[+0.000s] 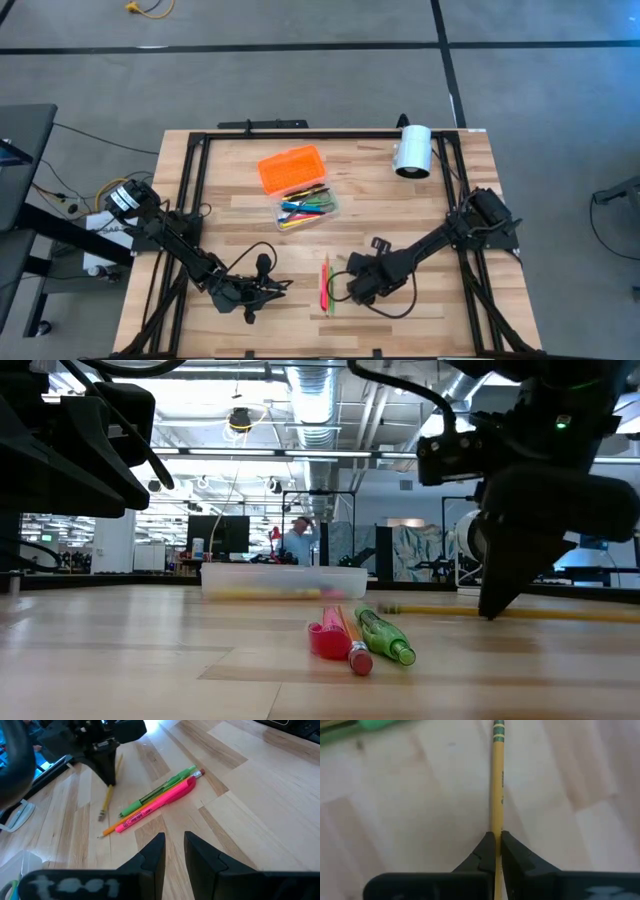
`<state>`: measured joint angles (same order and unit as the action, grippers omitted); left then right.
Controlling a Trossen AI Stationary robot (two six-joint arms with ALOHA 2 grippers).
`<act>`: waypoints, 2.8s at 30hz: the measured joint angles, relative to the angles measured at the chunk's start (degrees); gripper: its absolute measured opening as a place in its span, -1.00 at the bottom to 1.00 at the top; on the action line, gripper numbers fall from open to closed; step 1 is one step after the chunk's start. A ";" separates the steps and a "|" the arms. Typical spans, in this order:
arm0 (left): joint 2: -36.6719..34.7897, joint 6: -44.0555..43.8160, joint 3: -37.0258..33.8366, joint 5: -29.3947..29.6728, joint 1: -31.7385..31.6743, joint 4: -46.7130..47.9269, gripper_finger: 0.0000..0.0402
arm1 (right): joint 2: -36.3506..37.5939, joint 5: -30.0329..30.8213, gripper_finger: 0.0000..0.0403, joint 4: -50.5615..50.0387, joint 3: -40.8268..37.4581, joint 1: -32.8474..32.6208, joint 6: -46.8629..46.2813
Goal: Pick & place school supplies into a supply box
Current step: Put the yellow pencil into the supply box
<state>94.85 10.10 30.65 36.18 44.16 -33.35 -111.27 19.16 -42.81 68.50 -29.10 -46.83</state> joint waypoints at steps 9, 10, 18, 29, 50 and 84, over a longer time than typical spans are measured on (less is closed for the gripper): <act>0.00 -0.08 0.00 0.00 0.00 0.02 -0.69 | 0.10 2.38 -0.99 -4.96 1.30 -0.04 -2.69; 0.00 -0.08 0.02 0.00 0.00 0.00 -0.69 | 0.10 2.43 -0.99 -4.96 1.32 -0.04 -2.69; 0.00 -0.08 0.00 0.00 0.00 0.00 -0.69 | 0.23 3.27 -0.99 -4.96 1.45 -0.07 -2.76; 0.00 -0.06 0.01 0.00 0.00 0.00 -0.69 | 0.29 3.60 -0.99 -4.96 1.52 0.01 -2.34; 0.00 -4.20 0.02 0.00 0.07 3.55 -0.69 | 0.42 15.97 -0.99 -4.61 11.69 7.78 17.60; 0.00 -13.33 0.02 0.35 3.67 11.00 -0.69 | 0.45 -2.61 -0.99 28.68 12.55 33.78 61.43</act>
<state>94.85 -3.23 30.68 36.53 47.83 -22.35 -110.83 16.56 -14.12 81.05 4.68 14.60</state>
